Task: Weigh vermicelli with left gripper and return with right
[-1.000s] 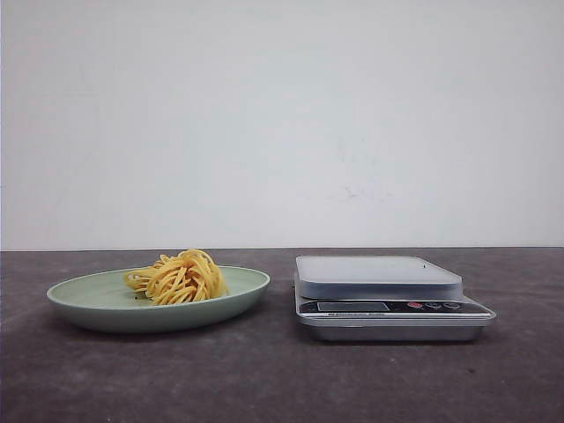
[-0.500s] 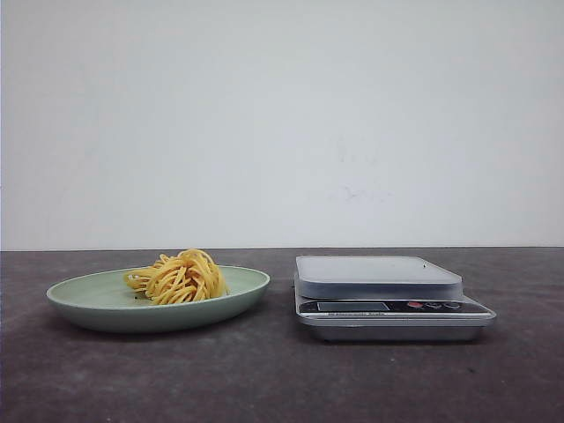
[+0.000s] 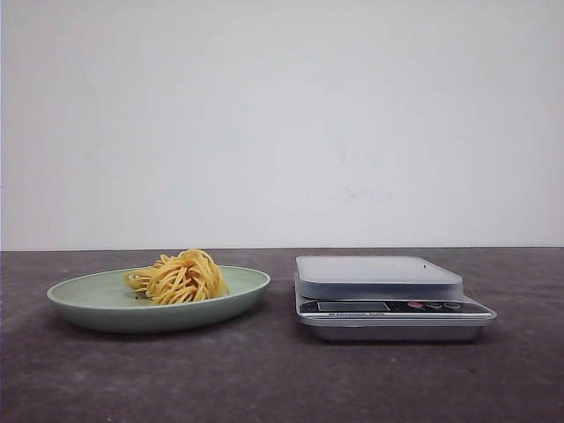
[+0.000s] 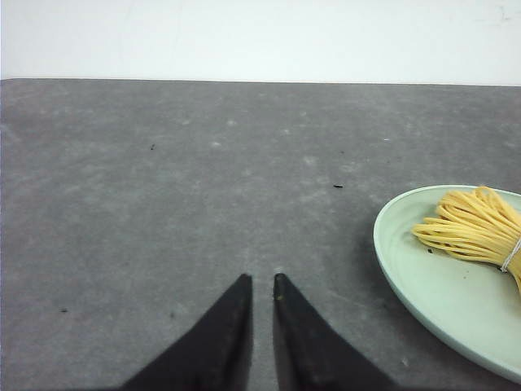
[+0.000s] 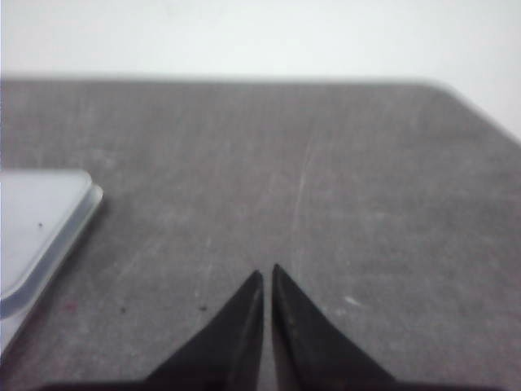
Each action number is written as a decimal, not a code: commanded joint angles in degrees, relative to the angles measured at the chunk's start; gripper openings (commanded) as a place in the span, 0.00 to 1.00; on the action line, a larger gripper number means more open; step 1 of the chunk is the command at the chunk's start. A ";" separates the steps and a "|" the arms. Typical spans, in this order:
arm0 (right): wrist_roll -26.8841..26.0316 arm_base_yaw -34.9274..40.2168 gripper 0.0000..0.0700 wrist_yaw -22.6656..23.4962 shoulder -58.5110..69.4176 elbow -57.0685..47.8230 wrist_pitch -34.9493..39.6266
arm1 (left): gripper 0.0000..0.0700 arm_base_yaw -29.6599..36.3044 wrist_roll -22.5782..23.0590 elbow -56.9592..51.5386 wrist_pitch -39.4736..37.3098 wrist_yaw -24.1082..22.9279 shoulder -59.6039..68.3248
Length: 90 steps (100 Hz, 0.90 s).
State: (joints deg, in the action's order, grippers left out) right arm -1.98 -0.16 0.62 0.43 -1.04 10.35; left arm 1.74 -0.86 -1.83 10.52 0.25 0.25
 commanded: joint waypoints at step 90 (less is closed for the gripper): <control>2.45 -0.09 0.02 -0.17 -0.20 0.35 -1.44 | 0.02 -0.11 0.02 1.03 0.24 0.39 -0.07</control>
State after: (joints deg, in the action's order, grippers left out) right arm 0.23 -0.16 0.47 0.30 -0.95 9.63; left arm 1.74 -0.86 -1.83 10.52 0.25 0.25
